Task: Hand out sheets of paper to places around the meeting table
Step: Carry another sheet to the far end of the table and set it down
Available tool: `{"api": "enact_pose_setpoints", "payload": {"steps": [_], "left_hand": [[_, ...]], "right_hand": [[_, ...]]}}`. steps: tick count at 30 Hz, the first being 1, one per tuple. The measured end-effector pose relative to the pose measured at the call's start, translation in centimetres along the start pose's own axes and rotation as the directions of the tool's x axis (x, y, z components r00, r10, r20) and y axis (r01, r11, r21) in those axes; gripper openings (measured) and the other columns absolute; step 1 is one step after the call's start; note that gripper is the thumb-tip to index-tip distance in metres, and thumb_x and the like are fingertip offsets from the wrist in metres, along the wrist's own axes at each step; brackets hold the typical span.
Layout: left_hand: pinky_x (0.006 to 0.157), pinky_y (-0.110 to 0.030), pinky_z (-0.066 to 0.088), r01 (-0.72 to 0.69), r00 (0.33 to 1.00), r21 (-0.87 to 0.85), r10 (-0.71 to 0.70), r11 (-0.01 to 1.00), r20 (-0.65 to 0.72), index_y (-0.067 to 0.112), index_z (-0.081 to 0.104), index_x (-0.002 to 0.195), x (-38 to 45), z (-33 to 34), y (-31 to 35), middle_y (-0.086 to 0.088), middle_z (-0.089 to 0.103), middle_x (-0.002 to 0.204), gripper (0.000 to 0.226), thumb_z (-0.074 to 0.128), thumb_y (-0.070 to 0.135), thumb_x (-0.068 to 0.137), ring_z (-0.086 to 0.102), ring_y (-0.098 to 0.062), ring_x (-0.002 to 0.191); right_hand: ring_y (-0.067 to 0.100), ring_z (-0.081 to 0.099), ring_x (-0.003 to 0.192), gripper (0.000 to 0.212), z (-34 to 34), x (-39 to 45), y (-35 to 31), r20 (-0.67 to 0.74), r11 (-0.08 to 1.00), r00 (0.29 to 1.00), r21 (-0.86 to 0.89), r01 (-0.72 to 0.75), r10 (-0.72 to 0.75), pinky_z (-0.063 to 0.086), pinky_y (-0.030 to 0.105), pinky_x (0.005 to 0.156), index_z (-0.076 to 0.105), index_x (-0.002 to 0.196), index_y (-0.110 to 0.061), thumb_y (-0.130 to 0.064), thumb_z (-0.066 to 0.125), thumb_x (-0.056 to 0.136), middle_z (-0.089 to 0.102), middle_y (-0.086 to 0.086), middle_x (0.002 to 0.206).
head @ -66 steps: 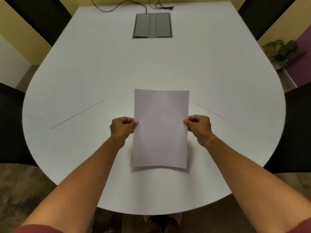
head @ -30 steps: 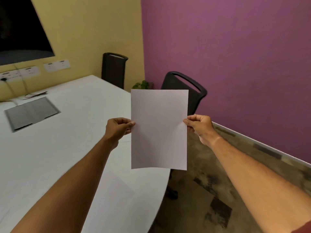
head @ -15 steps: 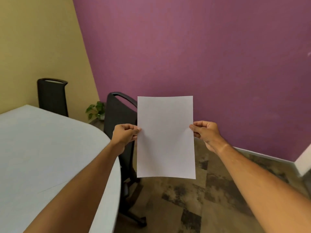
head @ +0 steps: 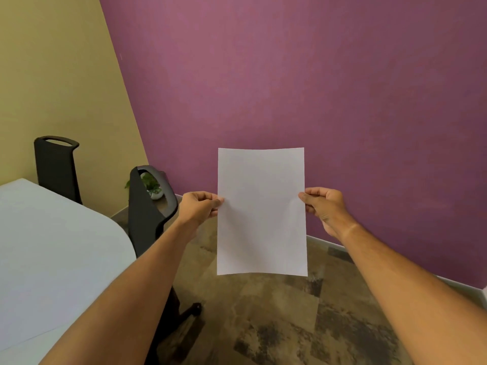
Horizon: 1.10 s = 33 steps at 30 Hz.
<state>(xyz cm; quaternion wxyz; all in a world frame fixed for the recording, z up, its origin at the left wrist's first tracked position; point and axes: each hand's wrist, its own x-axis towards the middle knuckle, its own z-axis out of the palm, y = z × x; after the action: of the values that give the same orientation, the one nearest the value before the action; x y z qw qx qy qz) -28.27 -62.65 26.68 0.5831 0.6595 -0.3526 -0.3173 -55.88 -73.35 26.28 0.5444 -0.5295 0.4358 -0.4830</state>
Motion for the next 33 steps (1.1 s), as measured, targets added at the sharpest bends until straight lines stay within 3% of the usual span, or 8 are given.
{"api": "enact_pose_setpoints", "payload": {"steps": [3, 7, 18, 21, 24, 33], "left_hand": [[0.067, -0.024, 0.058, -0.003, 1.0, -0.001, 0.003, 1.0, -0.012, 0.003, 0.073, 0.08, 4.6, 1.4, 0.1, -0.007, 0.069, 0.074, 0.011, 0.078, 0.013, 0.082, 0.064, -0.015, 0.067], [0.061, -0.021, 0.056, -0.003, 1.0, -0.019, 0.002, 1.0, -0.021, 0.002, 0.072, 0.081, 11.1, 2.9, -0.3, -0.007, 0.071, 0.073, 0.011, 0.077, 0.012, 0.083, 0.066, -0.013, 0.062], [0.066, -0.031, 0.06, 0.025, 0.99, -0.064, -0.034, 0.998, -0.136, 0.004, 0.07, 0.075, 29.5, 1.2, 0.6, -0.005, 0.071, 0.065, 0.011, 0.077, 0.009, 0.082, 0.067, -0.016, 0.063], [0.059, -0.02, 0.056, 0.019, 0.981, -0.079, -0.034, 0.997, -0.19, -0.003, 0.07, 0.084, 33.4, -0.1, 0.9, -0.007, 0.072, 0.073, 0.011, 0.076, 0.007, 0.083, 0.068, -0.015, 0.065], [0.062, -0.02, 0.057, 0.02, 0.969, -0.085, -0.04, 0.996, -0.244, -0.012, 0.068, 0.095, 37.6, -1.5, 0.5, -0.015, 0.072, 0.088, 0.021, 0.075, 0.006, 0.084, 0.07, -0.02, 0.075], [0.058, -0.016, 0.056, 0.033, 0.879, -0.122, -0.087, 0.992, -0.469, -0.007, 0.068, 0.09, 50.1, -5.8, -0.7, -0.011, 0.071, 0.085, 0.013, 0.072, 0.004, 0.086, 0.07, -0.015, 0.073]], "right_hand": [[0.021, 0.07, 0.082, 0.012, 0.4, 4.3, 0.4, 0.009, 1.0, 1.0, 0.013, 0.003, -0.004, 0.058, 0.028, 0.07, 0.07, 0.095, -0.003, -0.005, 0.073, 0.084, 0.073, 0.014, 0.094], [0.023, 0.07, 0.084, 0.01, 1.7, 11.6, 1.0, 0.03, 1.0, 0.999, 0.013, 0.009, -0.009, 0.057, 0.029, 0.072, 0.07, 0.093, -0.004, -0.004, 0.073, 0.083, 0.073, 0.014, 0.094], [0.022, 0.071, 0.084, 0.01, 12.1, 31.3, 1.3, 0.156, 1.0, 0.987, 0.001, -0.023, 0.022, 0.058, 0.028, 0.073, 0.069, 0.092, -0.005, -0.005, 0.074, 0.083, 0.074, 0.013, 0.095], [0.018, 0.068, 0.076, 0.008, 15.5, 35.7, 1.4, 0.208, 1.0, 0.978, 0.008, -0.024, 0.022, 0.056, 0.023, 0.066, 0.069, 0.09, -0.005, -0.004, 0.073, 0.084, 0.072, 0.011, 0.089], [0.015, 0.067, 0.072, 0.01, 19.3, 40.5, 2.2, 0.265, 1.0, 0.964, 0.015, -0.028, 0.023, 0.054, 0.02, 0.06, 0.068, 0.092, -0.004, -0.004, 0.073, 0.083, 0.071, 0.009, 0.086], [0.02, 0.068, 0.079, 0.012, 33.5, 56.9, 4.9, 0.494, 0.999, 0.869, 0.014, -0.048, 0.035, 0.057, 0.033, 0.079, 0.069, 0.091, -0.004, -0.004, 0.075, 0.081, 0.071, 0.012, 0.089]]}}
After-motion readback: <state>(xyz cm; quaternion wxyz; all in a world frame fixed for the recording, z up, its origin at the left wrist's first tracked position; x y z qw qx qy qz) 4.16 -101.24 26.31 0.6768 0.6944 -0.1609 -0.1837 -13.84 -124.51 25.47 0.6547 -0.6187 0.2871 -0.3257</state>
